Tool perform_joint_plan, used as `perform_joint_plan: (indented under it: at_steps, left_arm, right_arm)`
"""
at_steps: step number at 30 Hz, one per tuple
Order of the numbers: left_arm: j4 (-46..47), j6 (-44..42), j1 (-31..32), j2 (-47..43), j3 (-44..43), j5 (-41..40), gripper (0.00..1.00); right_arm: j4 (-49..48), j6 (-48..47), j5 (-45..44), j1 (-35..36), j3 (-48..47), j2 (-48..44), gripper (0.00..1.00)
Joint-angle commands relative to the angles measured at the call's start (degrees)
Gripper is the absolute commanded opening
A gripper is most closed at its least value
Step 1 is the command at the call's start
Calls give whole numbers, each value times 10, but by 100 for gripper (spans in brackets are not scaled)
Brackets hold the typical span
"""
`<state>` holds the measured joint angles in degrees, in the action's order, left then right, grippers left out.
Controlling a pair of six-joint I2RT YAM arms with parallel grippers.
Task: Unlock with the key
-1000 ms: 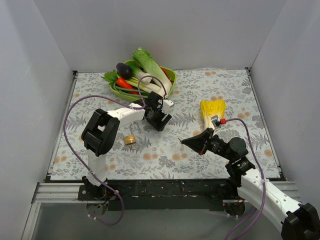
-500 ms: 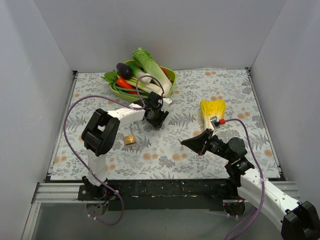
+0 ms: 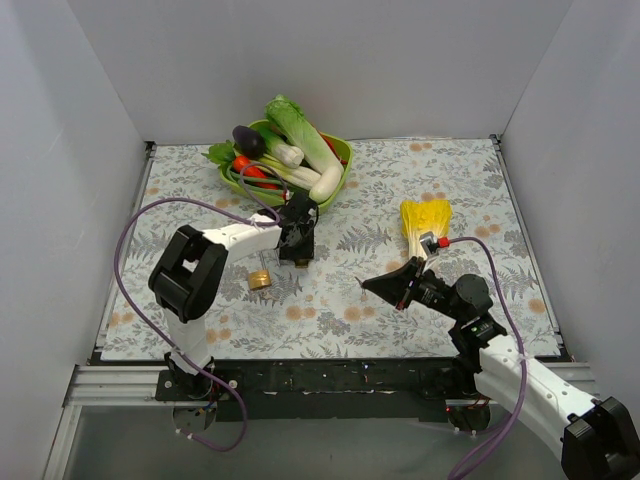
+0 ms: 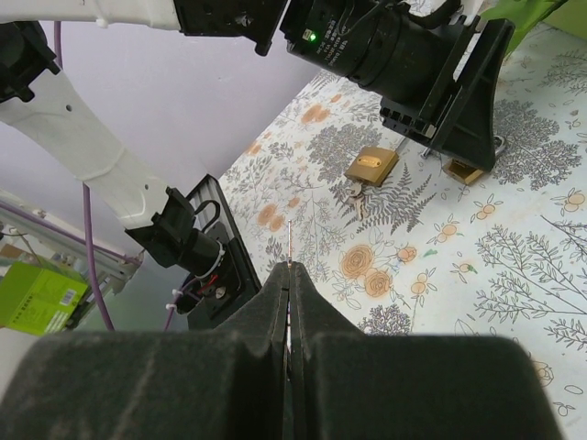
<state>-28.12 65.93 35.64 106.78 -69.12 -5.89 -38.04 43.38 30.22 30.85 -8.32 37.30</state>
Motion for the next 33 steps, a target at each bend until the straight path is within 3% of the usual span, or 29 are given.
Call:
perform_joint_plan:
  at_steps: [1,3,4,8,12,16,24,31,33]
  left_arm:
    - [-91,112,1,31,-15,-58,14]
    - [-111,119,7,38,-29,-76,20]
    - [-113,122,10,36,-30,-81,37]
    - [-122,127,22,36,-37,-91,62]
    - [-133,131,38,37,-40,-108,74]
    - [-134,133,43,45,-38,-119,72]
    - [-121,125,42,67,-53,-130,53]
    - [-116,125,41,77,-58,-128,46]
    - [-104,132,39,74,-47,-127,39]
  right_arm:
    - [-39,1,8,-1,7,-8,1]
    - [-33,1,6,-2,8,-12,1]
    - [-31,1,4,-1,8,-16,1]
    - [-31,0,1,-2,13,-16,1]
    - [-35,0,4,-2,13,-13,1]
    - [-36,0,4,-2,12,-13,1]
    - [-32,0,5,-2,12,-20,1]
    - [-33,0,4,-1,13,-19,1]
    - [-31,-3,1,-2,11,-19,1]
